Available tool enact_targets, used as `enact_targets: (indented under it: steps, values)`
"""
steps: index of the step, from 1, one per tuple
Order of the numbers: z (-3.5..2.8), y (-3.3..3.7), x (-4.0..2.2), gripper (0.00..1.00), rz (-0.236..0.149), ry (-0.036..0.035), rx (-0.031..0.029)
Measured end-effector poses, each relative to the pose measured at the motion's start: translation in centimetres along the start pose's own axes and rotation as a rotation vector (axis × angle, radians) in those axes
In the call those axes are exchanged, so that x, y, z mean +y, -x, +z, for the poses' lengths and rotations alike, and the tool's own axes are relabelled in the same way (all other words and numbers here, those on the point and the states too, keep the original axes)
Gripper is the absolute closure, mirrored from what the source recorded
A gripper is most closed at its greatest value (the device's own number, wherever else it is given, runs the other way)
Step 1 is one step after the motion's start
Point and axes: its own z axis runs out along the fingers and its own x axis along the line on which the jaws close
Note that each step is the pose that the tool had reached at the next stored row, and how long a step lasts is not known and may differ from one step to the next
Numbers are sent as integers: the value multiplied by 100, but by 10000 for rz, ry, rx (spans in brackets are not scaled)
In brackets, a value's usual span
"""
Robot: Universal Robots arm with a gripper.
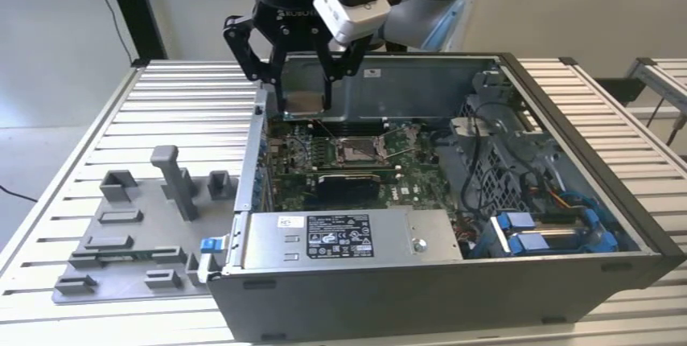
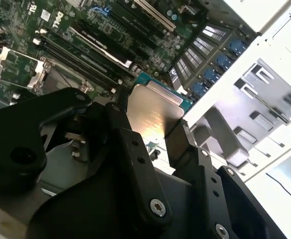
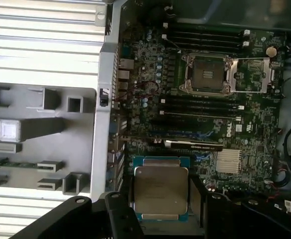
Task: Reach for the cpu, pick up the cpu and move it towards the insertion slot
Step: 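Pick up the cpu and move it towards the insertion slot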
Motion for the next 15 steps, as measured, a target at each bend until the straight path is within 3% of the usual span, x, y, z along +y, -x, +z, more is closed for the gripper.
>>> enact_targets:
  steps: [15]
  values:
    - [2, 178, -9, 100, 0, 0, -1]
